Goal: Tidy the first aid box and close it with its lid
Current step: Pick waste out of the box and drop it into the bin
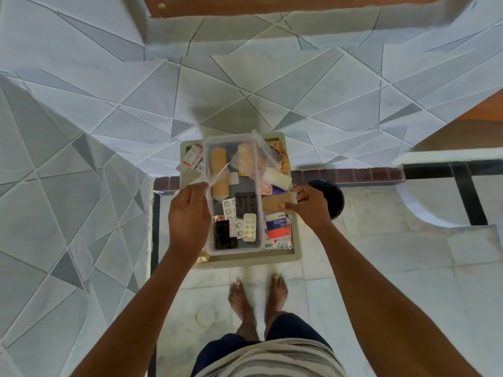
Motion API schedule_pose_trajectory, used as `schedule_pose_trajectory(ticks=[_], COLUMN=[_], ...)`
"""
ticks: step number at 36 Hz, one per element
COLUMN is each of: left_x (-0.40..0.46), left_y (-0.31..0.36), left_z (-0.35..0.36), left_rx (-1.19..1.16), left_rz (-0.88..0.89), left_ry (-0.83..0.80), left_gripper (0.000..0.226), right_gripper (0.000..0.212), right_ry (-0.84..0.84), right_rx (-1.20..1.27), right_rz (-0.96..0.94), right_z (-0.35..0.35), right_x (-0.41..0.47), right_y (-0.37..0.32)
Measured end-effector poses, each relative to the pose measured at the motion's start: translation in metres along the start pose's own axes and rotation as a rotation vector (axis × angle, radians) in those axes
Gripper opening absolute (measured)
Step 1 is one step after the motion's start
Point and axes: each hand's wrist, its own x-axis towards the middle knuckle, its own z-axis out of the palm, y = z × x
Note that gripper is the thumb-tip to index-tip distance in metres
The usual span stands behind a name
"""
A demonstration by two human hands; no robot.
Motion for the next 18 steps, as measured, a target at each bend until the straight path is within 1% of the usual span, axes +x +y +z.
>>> schedule_pose_trajectory(ticks=[3,7,9,11,15,18], left_x=[-0.003,-0.003,-0.003,-0.003,-0.002,0.002], left_y=[0.0,0.005,0.008,0.009,0.01,0.014], left_z=[0.005,0.006,0.005,0.006,0.006,0.004], left_rx=[-0.02,-0.031,-0.034,-0.025,0.002,0.006], left_rz=[-0.059,-0.094,-0.105,-0.108,-0.081,-0.068], left_ry=[-0.052,-0.101,-0.116,-0.119,-0.097,-0.06], left_gripper=[0.018,0.041,0.046,0.045,0.036,0.033], right_gripper=[0.047,0.044,0.044,0.043,0.039,0.033], right_ry=[-0.027,-0.023,-0.025,-0.023,-0.018,-0.055], right_rx=[0.038,0.04,0.057,0.062,0.117,0.138], right_rz=[-0.024,-0.041,-0.015,-0.001,0.024,0.028], right_z=[-0.001,0.0,0.002,0.004,0.003,0.0], right_x=[0.002,0.007,0.008,0.009,0.012,0.013], right_y=[-0.001,0.0,0.001,0.002,0.004,0.011])
